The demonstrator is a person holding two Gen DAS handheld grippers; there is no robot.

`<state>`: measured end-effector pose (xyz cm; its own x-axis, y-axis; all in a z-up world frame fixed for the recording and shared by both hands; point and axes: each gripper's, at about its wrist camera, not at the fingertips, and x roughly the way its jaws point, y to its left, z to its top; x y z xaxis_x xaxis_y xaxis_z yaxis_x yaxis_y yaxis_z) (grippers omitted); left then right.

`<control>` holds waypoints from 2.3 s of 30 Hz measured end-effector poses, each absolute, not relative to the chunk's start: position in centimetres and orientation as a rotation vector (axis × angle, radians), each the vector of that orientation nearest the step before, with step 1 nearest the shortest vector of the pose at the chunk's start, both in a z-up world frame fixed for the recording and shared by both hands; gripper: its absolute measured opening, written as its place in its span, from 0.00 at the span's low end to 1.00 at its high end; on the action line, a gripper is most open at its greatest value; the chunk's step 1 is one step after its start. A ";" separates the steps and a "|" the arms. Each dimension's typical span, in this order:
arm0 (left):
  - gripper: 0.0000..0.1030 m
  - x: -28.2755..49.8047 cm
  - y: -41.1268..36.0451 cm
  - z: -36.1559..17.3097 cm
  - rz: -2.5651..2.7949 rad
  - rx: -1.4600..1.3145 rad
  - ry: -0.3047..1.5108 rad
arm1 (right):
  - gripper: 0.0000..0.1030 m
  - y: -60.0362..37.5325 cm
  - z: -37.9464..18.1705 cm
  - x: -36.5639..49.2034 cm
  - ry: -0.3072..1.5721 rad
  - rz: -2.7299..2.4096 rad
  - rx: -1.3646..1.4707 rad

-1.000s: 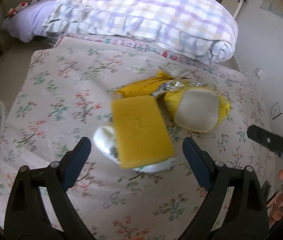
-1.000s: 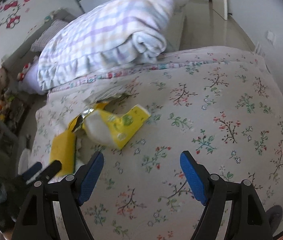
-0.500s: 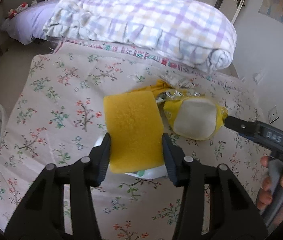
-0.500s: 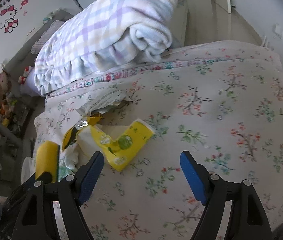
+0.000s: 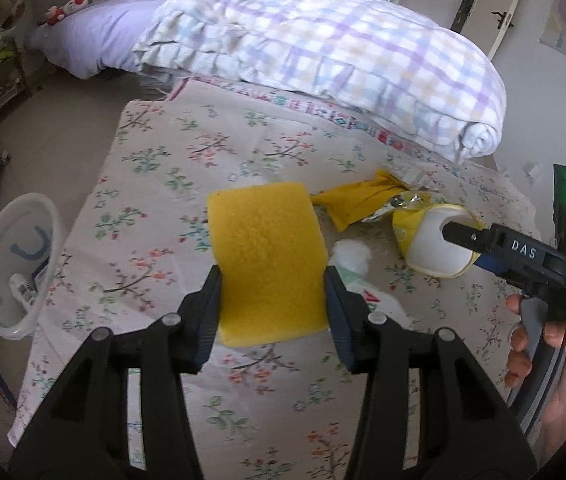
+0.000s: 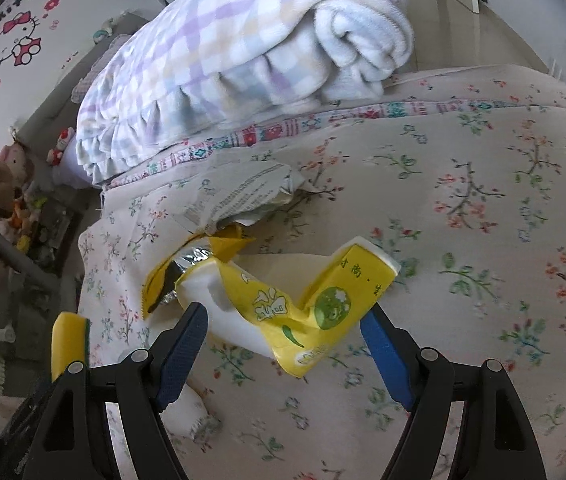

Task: Collect trash
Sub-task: 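Grasp the yellow sponge with the left tool while the right tool grasps the yellow packet, then carry the sponge over the wastebasket and open the left tool while the right tool holds the packet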

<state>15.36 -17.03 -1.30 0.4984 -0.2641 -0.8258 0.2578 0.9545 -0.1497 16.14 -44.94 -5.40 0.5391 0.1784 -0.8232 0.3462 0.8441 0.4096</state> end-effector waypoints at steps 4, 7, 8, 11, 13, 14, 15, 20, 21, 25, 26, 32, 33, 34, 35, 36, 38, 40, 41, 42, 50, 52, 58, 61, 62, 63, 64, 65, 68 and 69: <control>0.49 15.4 -15.8 -1.3 -0.301 -0.012 1.004 | 0.70 -44.3 -5.7 16.4 1.006 -0.077 0.604; 0.49 15.5 -15.1 -1.2 -0.293 -0.019 1.000 | 0.41 -43.8 -5.5 16.5 1.006 -0.036 0.604; 0.49 15.5 -14.8 -1.1 -0.292 -0.022 0.998 | 0.40 -43.6 -5.3 16.4 1.006 -0.026 0.603; 0.49 15.6 -14.3 -0.8 -0.289 -0.032 0.990 | 0.39 -43.1 -4.4 15.9 0.999 -0.032 0.557; 0.49 15.7 -14.0 -0.6 -0.288 -0.039 0.987 | 0.38 -42.6 -3.7 15.5 0.987 -0.019 0.535; 0.49 15.6 -13.8 -0.4 -0.289 -0.045 0.986 | 0.38 -42.5 -3.2 15.3 0.982 -0.015 0.529; 0.49 15.6 -13.7 -0.3 -0.290 -0.049 0.984 | 0.38 -42.3 -2.9 15.1 0.978 -0.013 0.524; 0.49 15.5 -13.1 0.3 -0.294 -0.065 0.969 | 0.38 -41.4 -1.1 13.8 0.964 0.006 0.504; 0.49 15.5 -13.0 0.4 -0.294 -0.067 0.967 | 0.38 -41.2 -0.7 13.6 0.962 0.014 0.502; 0.49 15.3 -12.5 0.8 -0.294 -0.071 0.957 | 0.38 -40.1 0.8 12.4 0.954 0.039 0.476; 0.49 15.3 -12.3 0.9 -0.293 -0.072 0.955 | 0.38 -39.8 1.1 12.2 0.953 0.045 0.468; 0.49 14.9 -11.2 1.4 -0.284 -0.080 0.942 | 0.38 -38.2 2.9 10.5 0.925 0.085 0.436; 0.49 14.9 -11.0 1.5 -0.283 -0.081 0.941 | 0.38 -38.0 3.1 10.3 0.922 0.091 0.437; 0.49 14.8 -10.8 1.5 -0.282 -0.082 0.940 | 0.38 -37.8 3.3 10.2 0.922 0.096 0.439; 0.49 14.7 -10.5 1.6 -0.279 -0.083 0.937 | 0.38 -37.6 3.4 10.1 0.920 0.101 0.442; 0.49 14.7 -10.3 1.7 -0.278 -0.085 0.936 | 0.38 -37.5 3.5 9.9 0.917 0.106 0.443; 0.49 14.6 -9.7 1.8 -0.274 -0.089 0.932 | 0.38 -37.0 3.8 9.7 0.909 0.115 0.441; 0.49 14.5 -9.1 2.0 -0.268 -0.094 0.928 | 0.38 -36.5 4.3 9.5 0.900 0.130 0.435; 0.49 14.5 -8.9 2.0 -0.266 -0.095 0.926 | 0.38 -36.2 4.4 9.4 0.897 0.135 0.432; 0.49 14.5 -8.5 2.1 -0.261 -0.099 0.924 | 0.38 -35.9 4.6 9.4 0.894 0.141 0.430; 0.49 14.6 -6.2 2.3 -0.233 -0.114 0.915 | 0.38 -33.5 5.2 9.6 0.881 0.193 0.415; 0.49 14.6 -5.6 2.3 -0.224 -0.117 0.914 | 0.38 -32.8 5.3 9.8 0.882 0.206 0.410; 0.49 15.0 -3.8 2.3 -0.191 -0.122 0.912 | 0.38 -30.5 5.1 10.7 0.886 0.243 0.393; 0.49 15.2 -2.7 2.2 -0.171 -0.122 0.910 | 0.38 -29.2 4.9 11.2 0.892 0.260 0.379; 0.49 15.2 -2.2 2.2 -0.162 -0.123 0.909 | 0.38 -28.7 4.8 11.3 0.893 0.265 0.373; 0.49 15.3 -1.9 2.1 -0.155 -0.123 0.909 | 0.38 -28.3 4.8 11.4 0.895 0.271 0.368; 0.49 15.3 -1.5 2.1 -0.148 -0.122 0.908 | 0.38 -27.8 4.8 11.6 0.896 0.276 0.363; 0.49 15.4 -1.1 2.0 -0.140 -0.122 0.909 | 0.38 -27.3 4.7 11.7 0.897 0.281 0.358; 0.49 15.7 0.6 1.7 -0.107 -0.128 0.909 | 0.38 -26.2 4.4 12.2 0.901 0.295 0.349; 0.49 15.8 1.0 1.6 -0.098 -0.131 0.909 | 0.38 -25.8 4.3 12.2 0.903 0.299 0.347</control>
